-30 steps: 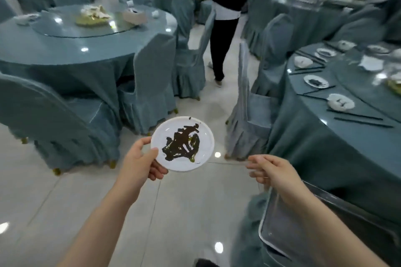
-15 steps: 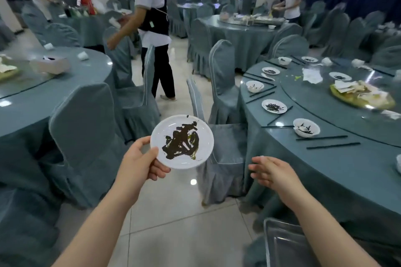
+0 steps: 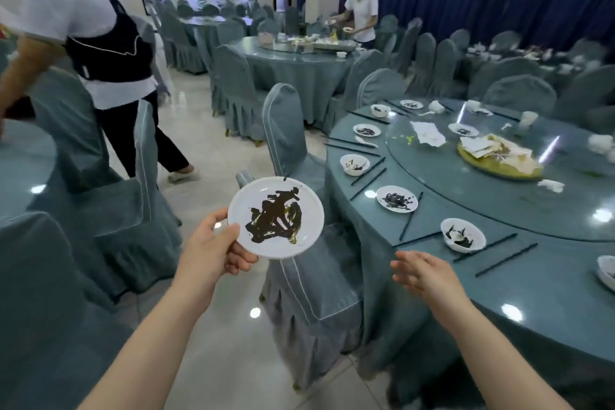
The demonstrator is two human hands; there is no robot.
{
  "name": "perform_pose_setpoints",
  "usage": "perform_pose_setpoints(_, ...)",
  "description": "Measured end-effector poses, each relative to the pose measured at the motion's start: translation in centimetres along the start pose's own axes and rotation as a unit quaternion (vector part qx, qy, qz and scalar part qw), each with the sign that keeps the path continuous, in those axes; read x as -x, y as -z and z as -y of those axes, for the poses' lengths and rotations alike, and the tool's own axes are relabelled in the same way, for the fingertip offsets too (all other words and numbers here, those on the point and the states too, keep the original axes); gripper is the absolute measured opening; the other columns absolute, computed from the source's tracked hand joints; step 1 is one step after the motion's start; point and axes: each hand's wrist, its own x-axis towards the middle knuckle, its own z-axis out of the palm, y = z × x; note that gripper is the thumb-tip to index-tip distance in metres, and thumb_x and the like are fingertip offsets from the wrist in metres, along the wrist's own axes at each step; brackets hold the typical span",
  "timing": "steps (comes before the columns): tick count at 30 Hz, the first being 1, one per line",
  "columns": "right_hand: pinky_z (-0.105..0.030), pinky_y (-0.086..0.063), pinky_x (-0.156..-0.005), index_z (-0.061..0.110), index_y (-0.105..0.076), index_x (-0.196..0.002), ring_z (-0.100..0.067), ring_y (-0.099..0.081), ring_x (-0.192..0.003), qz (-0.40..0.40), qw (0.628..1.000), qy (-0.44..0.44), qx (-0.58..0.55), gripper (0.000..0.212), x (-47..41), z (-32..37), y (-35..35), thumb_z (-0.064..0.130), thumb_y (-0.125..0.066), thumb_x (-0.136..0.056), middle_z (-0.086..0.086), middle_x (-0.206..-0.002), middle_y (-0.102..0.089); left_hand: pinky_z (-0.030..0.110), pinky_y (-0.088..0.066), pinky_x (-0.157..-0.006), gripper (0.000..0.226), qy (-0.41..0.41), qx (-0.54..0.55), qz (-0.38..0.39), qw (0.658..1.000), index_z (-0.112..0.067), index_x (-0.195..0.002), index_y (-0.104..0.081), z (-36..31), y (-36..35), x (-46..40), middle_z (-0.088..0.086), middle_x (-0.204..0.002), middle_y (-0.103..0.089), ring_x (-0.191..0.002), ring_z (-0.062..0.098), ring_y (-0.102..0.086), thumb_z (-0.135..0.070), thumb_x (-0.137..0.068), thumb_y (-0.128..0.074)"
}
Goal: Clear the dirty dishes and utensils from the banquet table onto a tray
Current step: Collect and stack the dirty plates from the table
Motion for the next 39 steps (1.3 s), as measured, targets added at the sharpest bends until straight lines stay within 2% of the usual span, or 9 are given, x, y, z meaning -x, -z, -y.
perform_pose_setpoints(7,-0.023,-0.041,-0.049,0.016,-0.067,-0.094,-0.016,-0.064,-0.060,-0.083,0.994,-0.069,0.007,0.009,-8.0,-1.2,-1.6,0.020,-0.059,-0.091,0.000,-0.084,-0.074,0.017,-0.037,-0.035,0.022,0.009,-0.009,0.038,0.999,-0.025,-0.107,-0.051,-0.6,-1.9,-10.3,0.013,-0.054,-0.065,-0.036,0.013,-0.052,-0.008,-0.097,-0.041)
perform_pose_setpoints(14,-0.025,-0.038,-0.053,0.008,-0.059,-0.092,-0.020,-0.054,-0.058,-0.113,0.985,-0.114,-0.063,0.006,-21.0,-2.4,-0.2,0.006,-0.054,-0.092,-0.013,-0.077,-0.064,0.014,-0.035,-0.034,0.024,0.021,-0.029,0.051,0.998,-0.013,-0.121,-0.048,1.4,-7.2,-20.2,0.011,-0.050,-0.062,-0.033,0.013,-0.049,-0.009,-0.099,-0.041)
perform_pose_setpoints(21,-0.016,-0.040,-0.035,0.005,-0.050,-0.081,-0.014,-0.052,-0.029,-0.147,0.959,-0.227,-0.080,0.014,-32.9,-4.5,2.6,0.006,-0.050,-0.094,-0.016,-0.070,-0.058,0.017,-0.038,-0.035,0.021,0.039,-0.063,0.048,0.996,-0.027,-0.107,-0.053,3.2,-13.5,-27.5,0.015,-0.054,-0.064,-0.035,0.015,-0.052,-0.011,-0.099,-0.042)
perform_pose_setpoints(25,-0.019,-0.045,-0.032,-0.005,-0.051,-0.099,-0.027,-0.060,-0.043,-0.146,0.955,-0.242,-0.087,0.026,-37.6,-4.6,3.3,0.020,-0.056,-0.094,-0.024,-0.084,-0.060,0.018,-0.040,-0.035,0.022,0.061,-0.075,0.024,0.995,-0.030,-0.104,-0.054,4.0,-14.5,-29.9,0.016,-0.054,-0.065,-0.035,0.017,-0.053,-0.012,-0.099,-0.043)
perform_pose_setpoints(27,-0.021,-0.047,-0.033,-0.007,-0.054,-0.098,-0.031,-0.061,-0.056,-0.146,0.954,-0.250,-0.071,0.035,-39.2,-4.7,3.3,0.027,-0.058,-0.093,-0.027,-0.086,-0.062,0.020,-0.043,-0.037,0.023,0.072,-0.071,0.011,0.995,-0.031,-0.105,-0.056,4.2,-14.3,-30.5,0.016,-0.054,-0.064,-0.037,0.018,-0.054,-0.013,-0.099,-0.044)
perform_pose_setpoints(29,-0.021,-0.047,-0.035,-0.008,-0.059,-0.091,-0.029,-0.063,-0.053,-0.150,0.956,-0.250,-0.020,0.039,-40.3,-4.8,3.3,0.031,-0.058,-0.092,-0.023,-0.076,-0.066,0.021,-0.044,-0.038,0.023,0.078,-0.070,-0.001,0.994,-0.032,-0.107,-0.056,4.4,-13.9,-30.9,0.016,-0.054,-0.064,-0.038,0.018,-0.055,-0.013,-0.099,-0.044)
perform_pose_setpoints(33,-0.016,-0.041,-0.032,-0.003,-0.060,-0.081,-0.021,-0.061,-0.035,-0.159,0.953,-0.257,0.030,0.025,-42.0,-4.5,3.2,0.020,-0.057,-0.089,-0.016,-0.065,-0.067,0.022,-0.044,-0.037,0.023,0.076,-0.069,-0.019,0.995,-0.029,-0.109,-0.056,4.7,-12.9,-31.2,0.016,-0.054,-0.063,-0.039,0.019,-0.055,-0.013,-0.098,-0.045)
perform_pose_setpoints(36,-0.012,-0.036,-0.029,0.001,-0.055,-0.080,-0.020,-0.061,-0.036,-0.159,0.950,-0.267,0.010,0.017,-42.3,-4.1,3.0,0.014,-0.052,-0.090,-0.016,-0.069,-0.068,0.020,-0.041,-0.035,0.022,0.065,-0.054,-0.026,0.996,-0.027,-0.107,-0.056,4.5,-12.0,-31.1,0.015,-0.051,-0.062,-0.035,0.017,-0.052,-0.011,-0.098,-0.044)
perform_pose_setpoints(39,-0.015,-0.042,-0.032,0.003,-0.055,-0.083,-0.022,-0.064,-0.045,-0.156,0.954,-0.253,-0.034,0.015,-41.0,-3.8,2.2,0.014,-0.050,-0.092,-0.015,-0.073,-0.066,0.019,-0.041,-0.035,0.021,0.053,-0.040,-0.023,0.998,-0.028,-0.104,-0.056,4.2,-10.5,-30.8,0.014,-0.051,-0.062,-0.034,0.015,-0.052,-0.011,-0.098,-0.044)
